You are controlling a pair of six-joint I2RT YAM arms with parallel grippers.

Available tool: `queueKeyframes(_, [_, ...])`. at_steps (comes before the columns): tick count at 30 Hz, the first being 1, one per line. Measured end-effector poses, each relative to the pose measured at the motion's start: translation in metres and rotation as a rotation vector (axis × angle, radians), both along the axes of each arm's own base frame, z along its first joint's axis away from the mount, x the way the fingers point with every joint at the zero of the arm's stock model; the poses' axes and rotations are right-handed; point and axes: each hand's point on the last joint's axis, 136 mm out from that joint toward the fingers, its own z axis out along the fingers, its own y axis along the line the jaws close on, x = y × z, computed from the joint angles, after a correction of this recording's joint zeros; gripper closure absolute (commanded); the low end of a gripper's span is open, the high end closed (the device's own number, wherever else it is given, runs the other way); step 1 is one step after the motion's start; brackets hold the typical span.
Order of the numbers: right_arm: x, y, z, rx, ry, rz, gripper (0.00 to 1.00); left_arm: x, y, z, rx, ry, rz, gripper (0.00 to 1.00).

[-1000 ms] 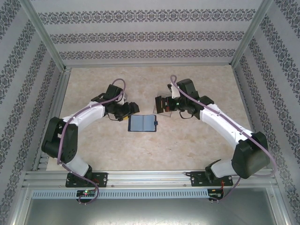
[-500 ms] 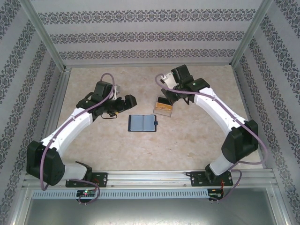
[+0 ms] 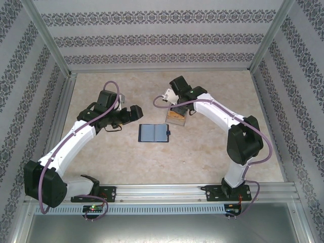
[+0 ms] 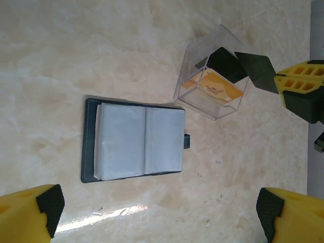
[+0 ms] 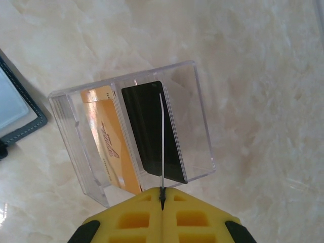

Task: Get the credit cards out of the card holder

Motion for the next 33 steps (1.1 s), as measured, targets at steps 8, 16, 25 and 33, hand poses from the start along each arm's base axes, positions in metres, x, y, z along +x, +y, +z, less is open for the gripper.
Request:
queueKeyframes(8, [0.006, 0.003, 0.001, -0.039, -0.032, 0.071, 1.0, 0.002, 0.002, -0.002, 0.006, 0.002, 0.007, 0.01])
queueKeyframes(16, [0.008, 0.007, 0.0, -0.048, -0.04, 0.109, 1.0, 0.003, 0.004, -0.005, 0.01, 0.01, 0.014, 0.01])
queueKeyframes(25, [0.009, 0.008, -0.026, -0.072, 0.012, 0.113, 1.0, 0.005, 0.007, -0.005, 0.013, 0.009, 0.024, 0.01])
queueKeyframes(33, [0.013, 0.002, -0.032, -0.076, 0.022, 0.098, 1.0, 0.006, 0.009, -0.005, 0.014, 0.01, 0.03, 0.01])
